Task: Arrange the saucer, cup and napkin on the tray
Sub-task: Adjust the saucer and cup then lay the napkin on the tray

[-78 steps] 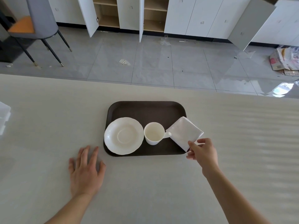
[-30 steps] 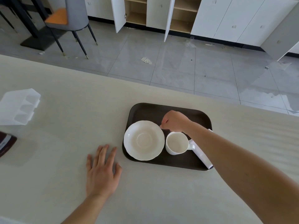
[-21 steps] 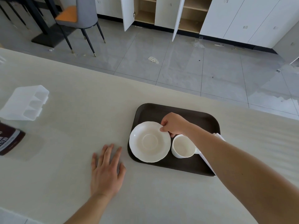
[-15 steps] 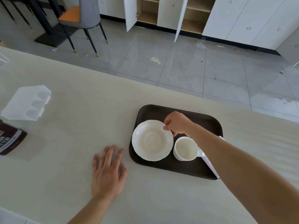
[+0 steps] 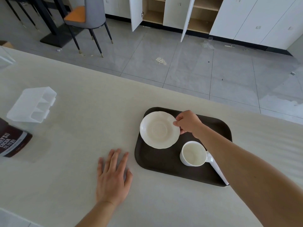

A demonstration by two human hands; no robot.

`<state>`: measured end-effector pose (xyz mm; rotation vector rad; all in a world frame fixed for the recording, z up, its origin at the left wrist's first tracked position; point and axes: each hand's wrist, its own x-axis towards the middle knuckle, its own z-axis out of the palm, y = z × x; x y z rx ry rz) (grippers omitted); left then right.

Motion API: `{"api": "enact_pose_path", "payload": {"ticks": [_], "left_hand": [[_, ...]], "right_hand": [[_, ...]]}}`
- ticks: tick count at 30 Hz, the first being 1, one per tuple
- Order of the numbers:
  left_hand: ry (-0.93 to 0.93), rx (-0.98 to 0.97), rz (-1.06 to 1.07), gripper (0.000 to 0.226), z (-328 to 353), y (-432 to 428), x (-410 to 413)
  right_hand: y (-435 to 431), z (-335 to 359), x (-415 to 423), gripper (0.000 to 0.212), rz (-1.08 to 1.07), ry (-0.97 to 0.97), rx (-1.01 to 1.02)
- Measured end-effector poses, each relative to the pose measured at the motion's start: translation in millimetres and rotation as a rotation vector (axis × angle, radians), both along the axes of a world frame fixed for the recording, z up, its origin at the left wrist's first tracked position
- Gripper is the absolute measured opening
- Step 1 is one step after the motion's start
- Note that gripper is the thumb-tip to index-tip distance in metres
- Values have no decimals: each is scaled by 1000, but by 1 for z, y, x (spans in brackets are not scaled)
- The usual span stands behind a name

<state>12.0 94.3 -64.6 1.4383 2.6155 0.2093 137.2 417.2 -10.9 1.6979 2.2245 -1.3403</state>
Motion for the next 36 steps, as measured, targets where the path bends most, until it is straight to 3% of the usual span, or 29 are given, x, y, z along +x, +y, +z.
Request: {"api": "enact_pose_path", "payload": {"ticks": [20, 25, 33, 36], "left_hand": [[-2, -4, -1, 56, 2, 1, 0], [-10, 4, 2, 56, 4, 2, 1], [-5, -1, 1, 58, 6, 2, 2], [-2, -2, 2, 58, 5, 1, 2]], "right_hand": [[-1, -3, 0, 3, -227, 104, -79], [-3, 2, 11, 15, -236, 186, -129], [-17, 43, 94, 22, -103, 188, 150], [-34, 60, 138, 25, -15, 40, 281]]}}
